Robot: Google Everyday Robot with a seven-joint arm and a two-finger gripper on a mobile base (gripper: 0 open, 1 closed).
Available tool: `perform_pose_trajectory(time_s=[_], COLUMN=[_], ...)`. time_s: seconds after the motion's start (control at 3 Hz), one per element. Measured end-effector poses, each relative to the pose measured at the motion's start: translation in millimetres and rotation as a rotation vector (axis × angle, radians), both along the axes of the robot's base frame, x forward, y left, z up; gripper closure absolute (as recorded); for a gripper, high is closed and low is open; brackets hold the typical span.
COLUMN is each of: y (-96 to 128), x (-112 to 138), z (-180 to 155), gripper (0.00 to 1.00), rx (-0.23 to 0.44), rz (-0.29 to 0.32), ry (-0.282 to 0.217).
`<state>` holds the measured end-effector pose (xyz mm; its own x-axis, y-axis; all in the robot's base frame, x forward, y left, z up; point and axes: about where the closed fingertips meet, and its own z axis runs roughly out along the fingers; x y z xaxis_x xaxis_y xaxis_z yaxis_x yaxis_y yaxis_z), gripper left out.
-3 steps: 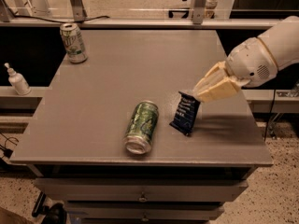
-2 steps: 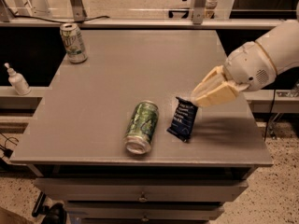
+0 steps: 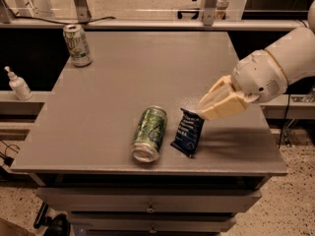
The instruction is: Move rxbar blueberry near green can
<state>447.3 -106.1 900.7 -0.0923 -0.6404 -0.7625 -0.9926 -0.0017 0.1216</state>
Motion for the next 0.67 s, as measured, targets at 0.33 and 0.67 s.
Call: perform_pose_trajectory(time_s=[0.33,0.67], y=[3.2,5.4], x=[-3.4,-4.4], z=[-1.7,-3.8], gripper=[0.82,0.59], rx=[-0.004,-0.008], rz=[0.0,-0.003], ry=[0.009,0.02])
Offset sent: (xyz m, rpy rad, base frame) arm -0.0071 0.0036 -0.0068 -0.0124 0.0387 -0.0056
